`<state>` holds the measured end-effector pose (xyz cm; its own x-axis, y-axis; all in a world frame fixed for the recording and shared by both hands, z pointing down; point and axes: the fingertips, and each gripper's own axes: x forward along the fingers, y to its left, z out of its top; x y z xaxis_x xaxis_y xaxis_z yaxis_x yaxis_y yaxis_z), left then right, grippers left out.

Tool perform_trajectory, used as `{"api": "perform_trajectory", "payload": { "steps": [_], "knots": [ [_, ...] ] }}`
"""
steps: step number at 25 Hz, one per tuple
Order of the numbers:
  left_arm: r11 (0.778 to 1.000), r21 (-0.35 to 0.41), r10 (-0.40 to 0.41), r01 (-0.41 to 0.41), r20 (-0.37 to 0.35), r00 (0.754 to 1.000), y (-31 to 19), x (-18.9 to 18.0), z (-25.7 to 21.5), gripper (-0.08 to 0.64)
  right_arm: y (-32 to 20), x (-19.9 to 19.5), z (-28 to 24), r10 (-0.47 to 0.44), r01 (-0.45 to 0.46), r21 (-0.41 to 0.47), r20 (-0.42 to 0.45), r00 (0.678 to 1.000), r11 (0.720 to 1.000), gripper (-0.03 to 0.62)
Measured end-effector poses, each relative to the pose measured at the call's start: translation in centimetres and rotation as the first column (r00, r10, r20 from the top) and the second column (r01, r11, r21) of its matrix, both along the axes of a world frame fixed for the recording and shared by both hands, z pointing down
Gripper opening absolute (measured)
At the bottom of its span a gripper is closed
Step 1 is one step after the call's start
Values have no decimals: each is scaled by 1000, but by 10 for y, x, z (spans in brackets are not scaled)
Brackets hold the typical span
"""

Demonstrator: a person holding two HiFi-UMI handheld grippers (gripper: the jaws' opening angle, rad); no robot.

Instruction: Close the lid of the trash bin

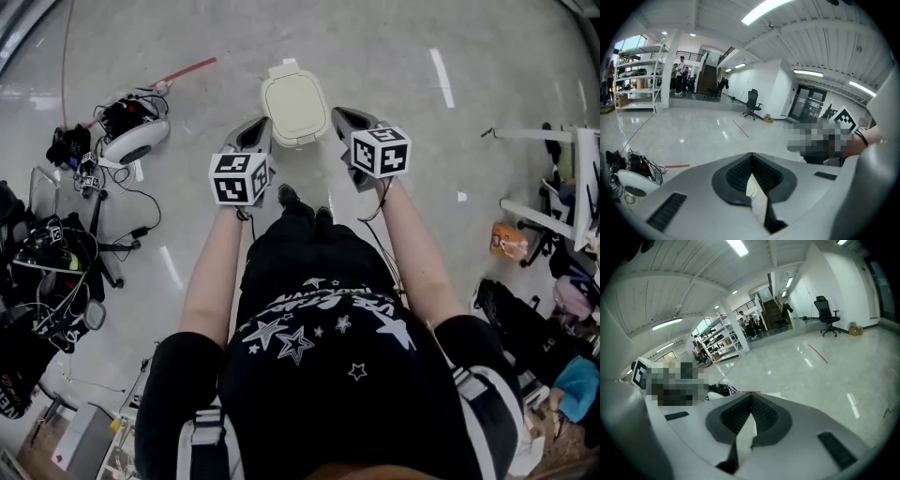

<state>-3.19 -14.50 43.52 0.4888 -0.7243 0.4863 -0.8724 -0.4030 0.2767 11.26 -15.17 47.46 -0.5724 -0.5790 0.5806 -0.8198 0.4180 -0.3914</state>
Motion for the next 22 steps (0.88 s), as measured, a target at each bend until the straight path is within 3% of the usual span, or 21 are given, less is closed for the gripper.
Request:
{"api": "perform_trajectory", "payload": {
  "steps": [8, 12, 22],
  "knots": [
    [994, 107, -33, 31, 14, 999, 56, 29, -56, 11, 45, 30, -51, -56, 52, 104, 40, 998, 993, -5],
    [987, 153, -39, 42, -18, 999, 85, 46, -86, 11, 72, 40, -73, -90, 82, 149, 45, 995, 985, -5],
    [965, 258, 55, -38, -58, 997, 110, 80, -142, 11, 110, 64, -122, -31, 12, 250, 72, 997, 968, -5]
  ]
}}
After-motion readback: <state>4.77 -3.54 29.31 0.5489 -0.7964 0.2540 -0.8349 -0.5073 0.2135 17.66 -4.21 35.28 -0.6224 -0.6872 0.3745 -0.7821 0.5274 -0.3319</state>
